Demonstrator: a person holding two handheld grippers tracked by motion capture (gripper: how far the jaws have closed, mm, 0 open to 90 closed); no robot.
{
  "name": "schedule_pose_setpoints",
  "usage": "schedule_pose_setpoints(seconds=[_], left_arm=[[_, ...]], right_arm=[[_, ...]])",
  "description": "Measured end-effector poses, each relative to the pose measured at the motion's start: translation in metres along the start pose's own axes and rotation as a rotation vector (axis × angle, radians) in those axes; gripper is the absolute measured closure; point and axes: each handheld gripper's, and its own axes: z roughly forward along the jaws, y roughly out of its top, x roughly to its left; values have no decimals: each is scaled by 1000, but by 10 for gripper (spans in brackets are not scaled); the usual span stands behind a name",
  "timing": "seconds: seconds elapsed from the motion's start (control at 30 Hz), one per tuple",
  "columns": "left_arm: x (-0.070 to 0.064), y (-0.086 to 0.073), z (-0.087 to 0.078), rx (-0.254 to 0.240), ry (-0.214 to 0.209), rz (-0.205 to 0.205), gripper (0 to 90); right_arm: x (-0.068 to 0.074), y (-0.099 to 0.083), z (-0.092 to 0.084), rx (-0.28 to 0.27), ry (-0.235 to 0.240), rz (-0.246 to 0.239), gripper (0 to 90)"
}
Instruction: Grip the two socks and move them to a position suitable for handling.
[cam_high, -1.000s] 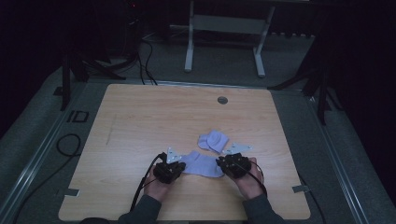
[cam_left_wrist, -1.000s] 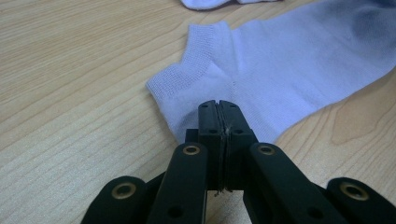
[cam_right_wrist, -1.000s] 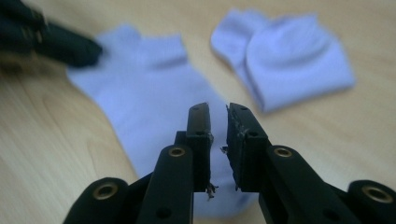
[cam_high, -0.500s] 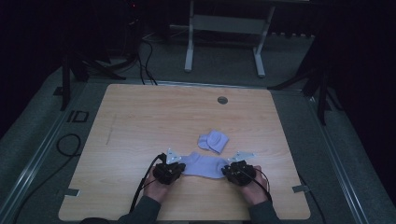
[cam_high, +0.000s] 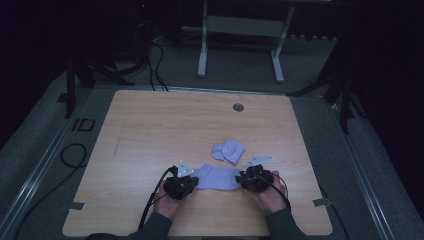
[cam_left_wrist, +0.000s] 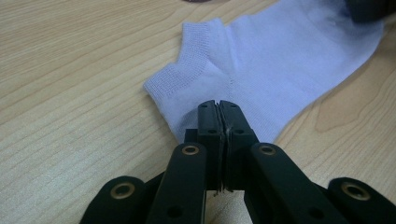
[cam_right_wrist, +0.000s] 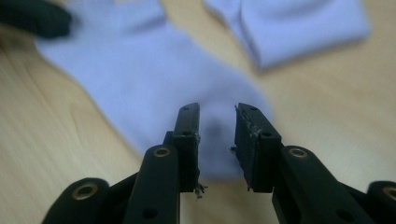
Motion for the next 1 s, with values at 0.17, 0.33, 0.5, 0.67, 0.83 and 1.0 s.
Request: schedule_pose_setpoints(seconds=[0.17,0.33,0.5,0.67,0.83,1.0], left_arm=[[0,0,0,2,5,4,878],[-1,0,0,-3,3,1,877],[-2,0,0,-3,0,2,877],[-2,0,0,-1,0,4,877],[-1,0,1,-4,-3,2,877],[-1,0,1,-5,-5,2,877]], right_arm=[[-8,45,8,-24,-32,-26,684],[-22,74,29,-13,-54,12,681],[-28,91,46,5,-72,24,651],[-32,100,60,28,-74,40,631],[-39,102,75,65,-55,103,610],[-41,101,83,88,-46,125,609]])
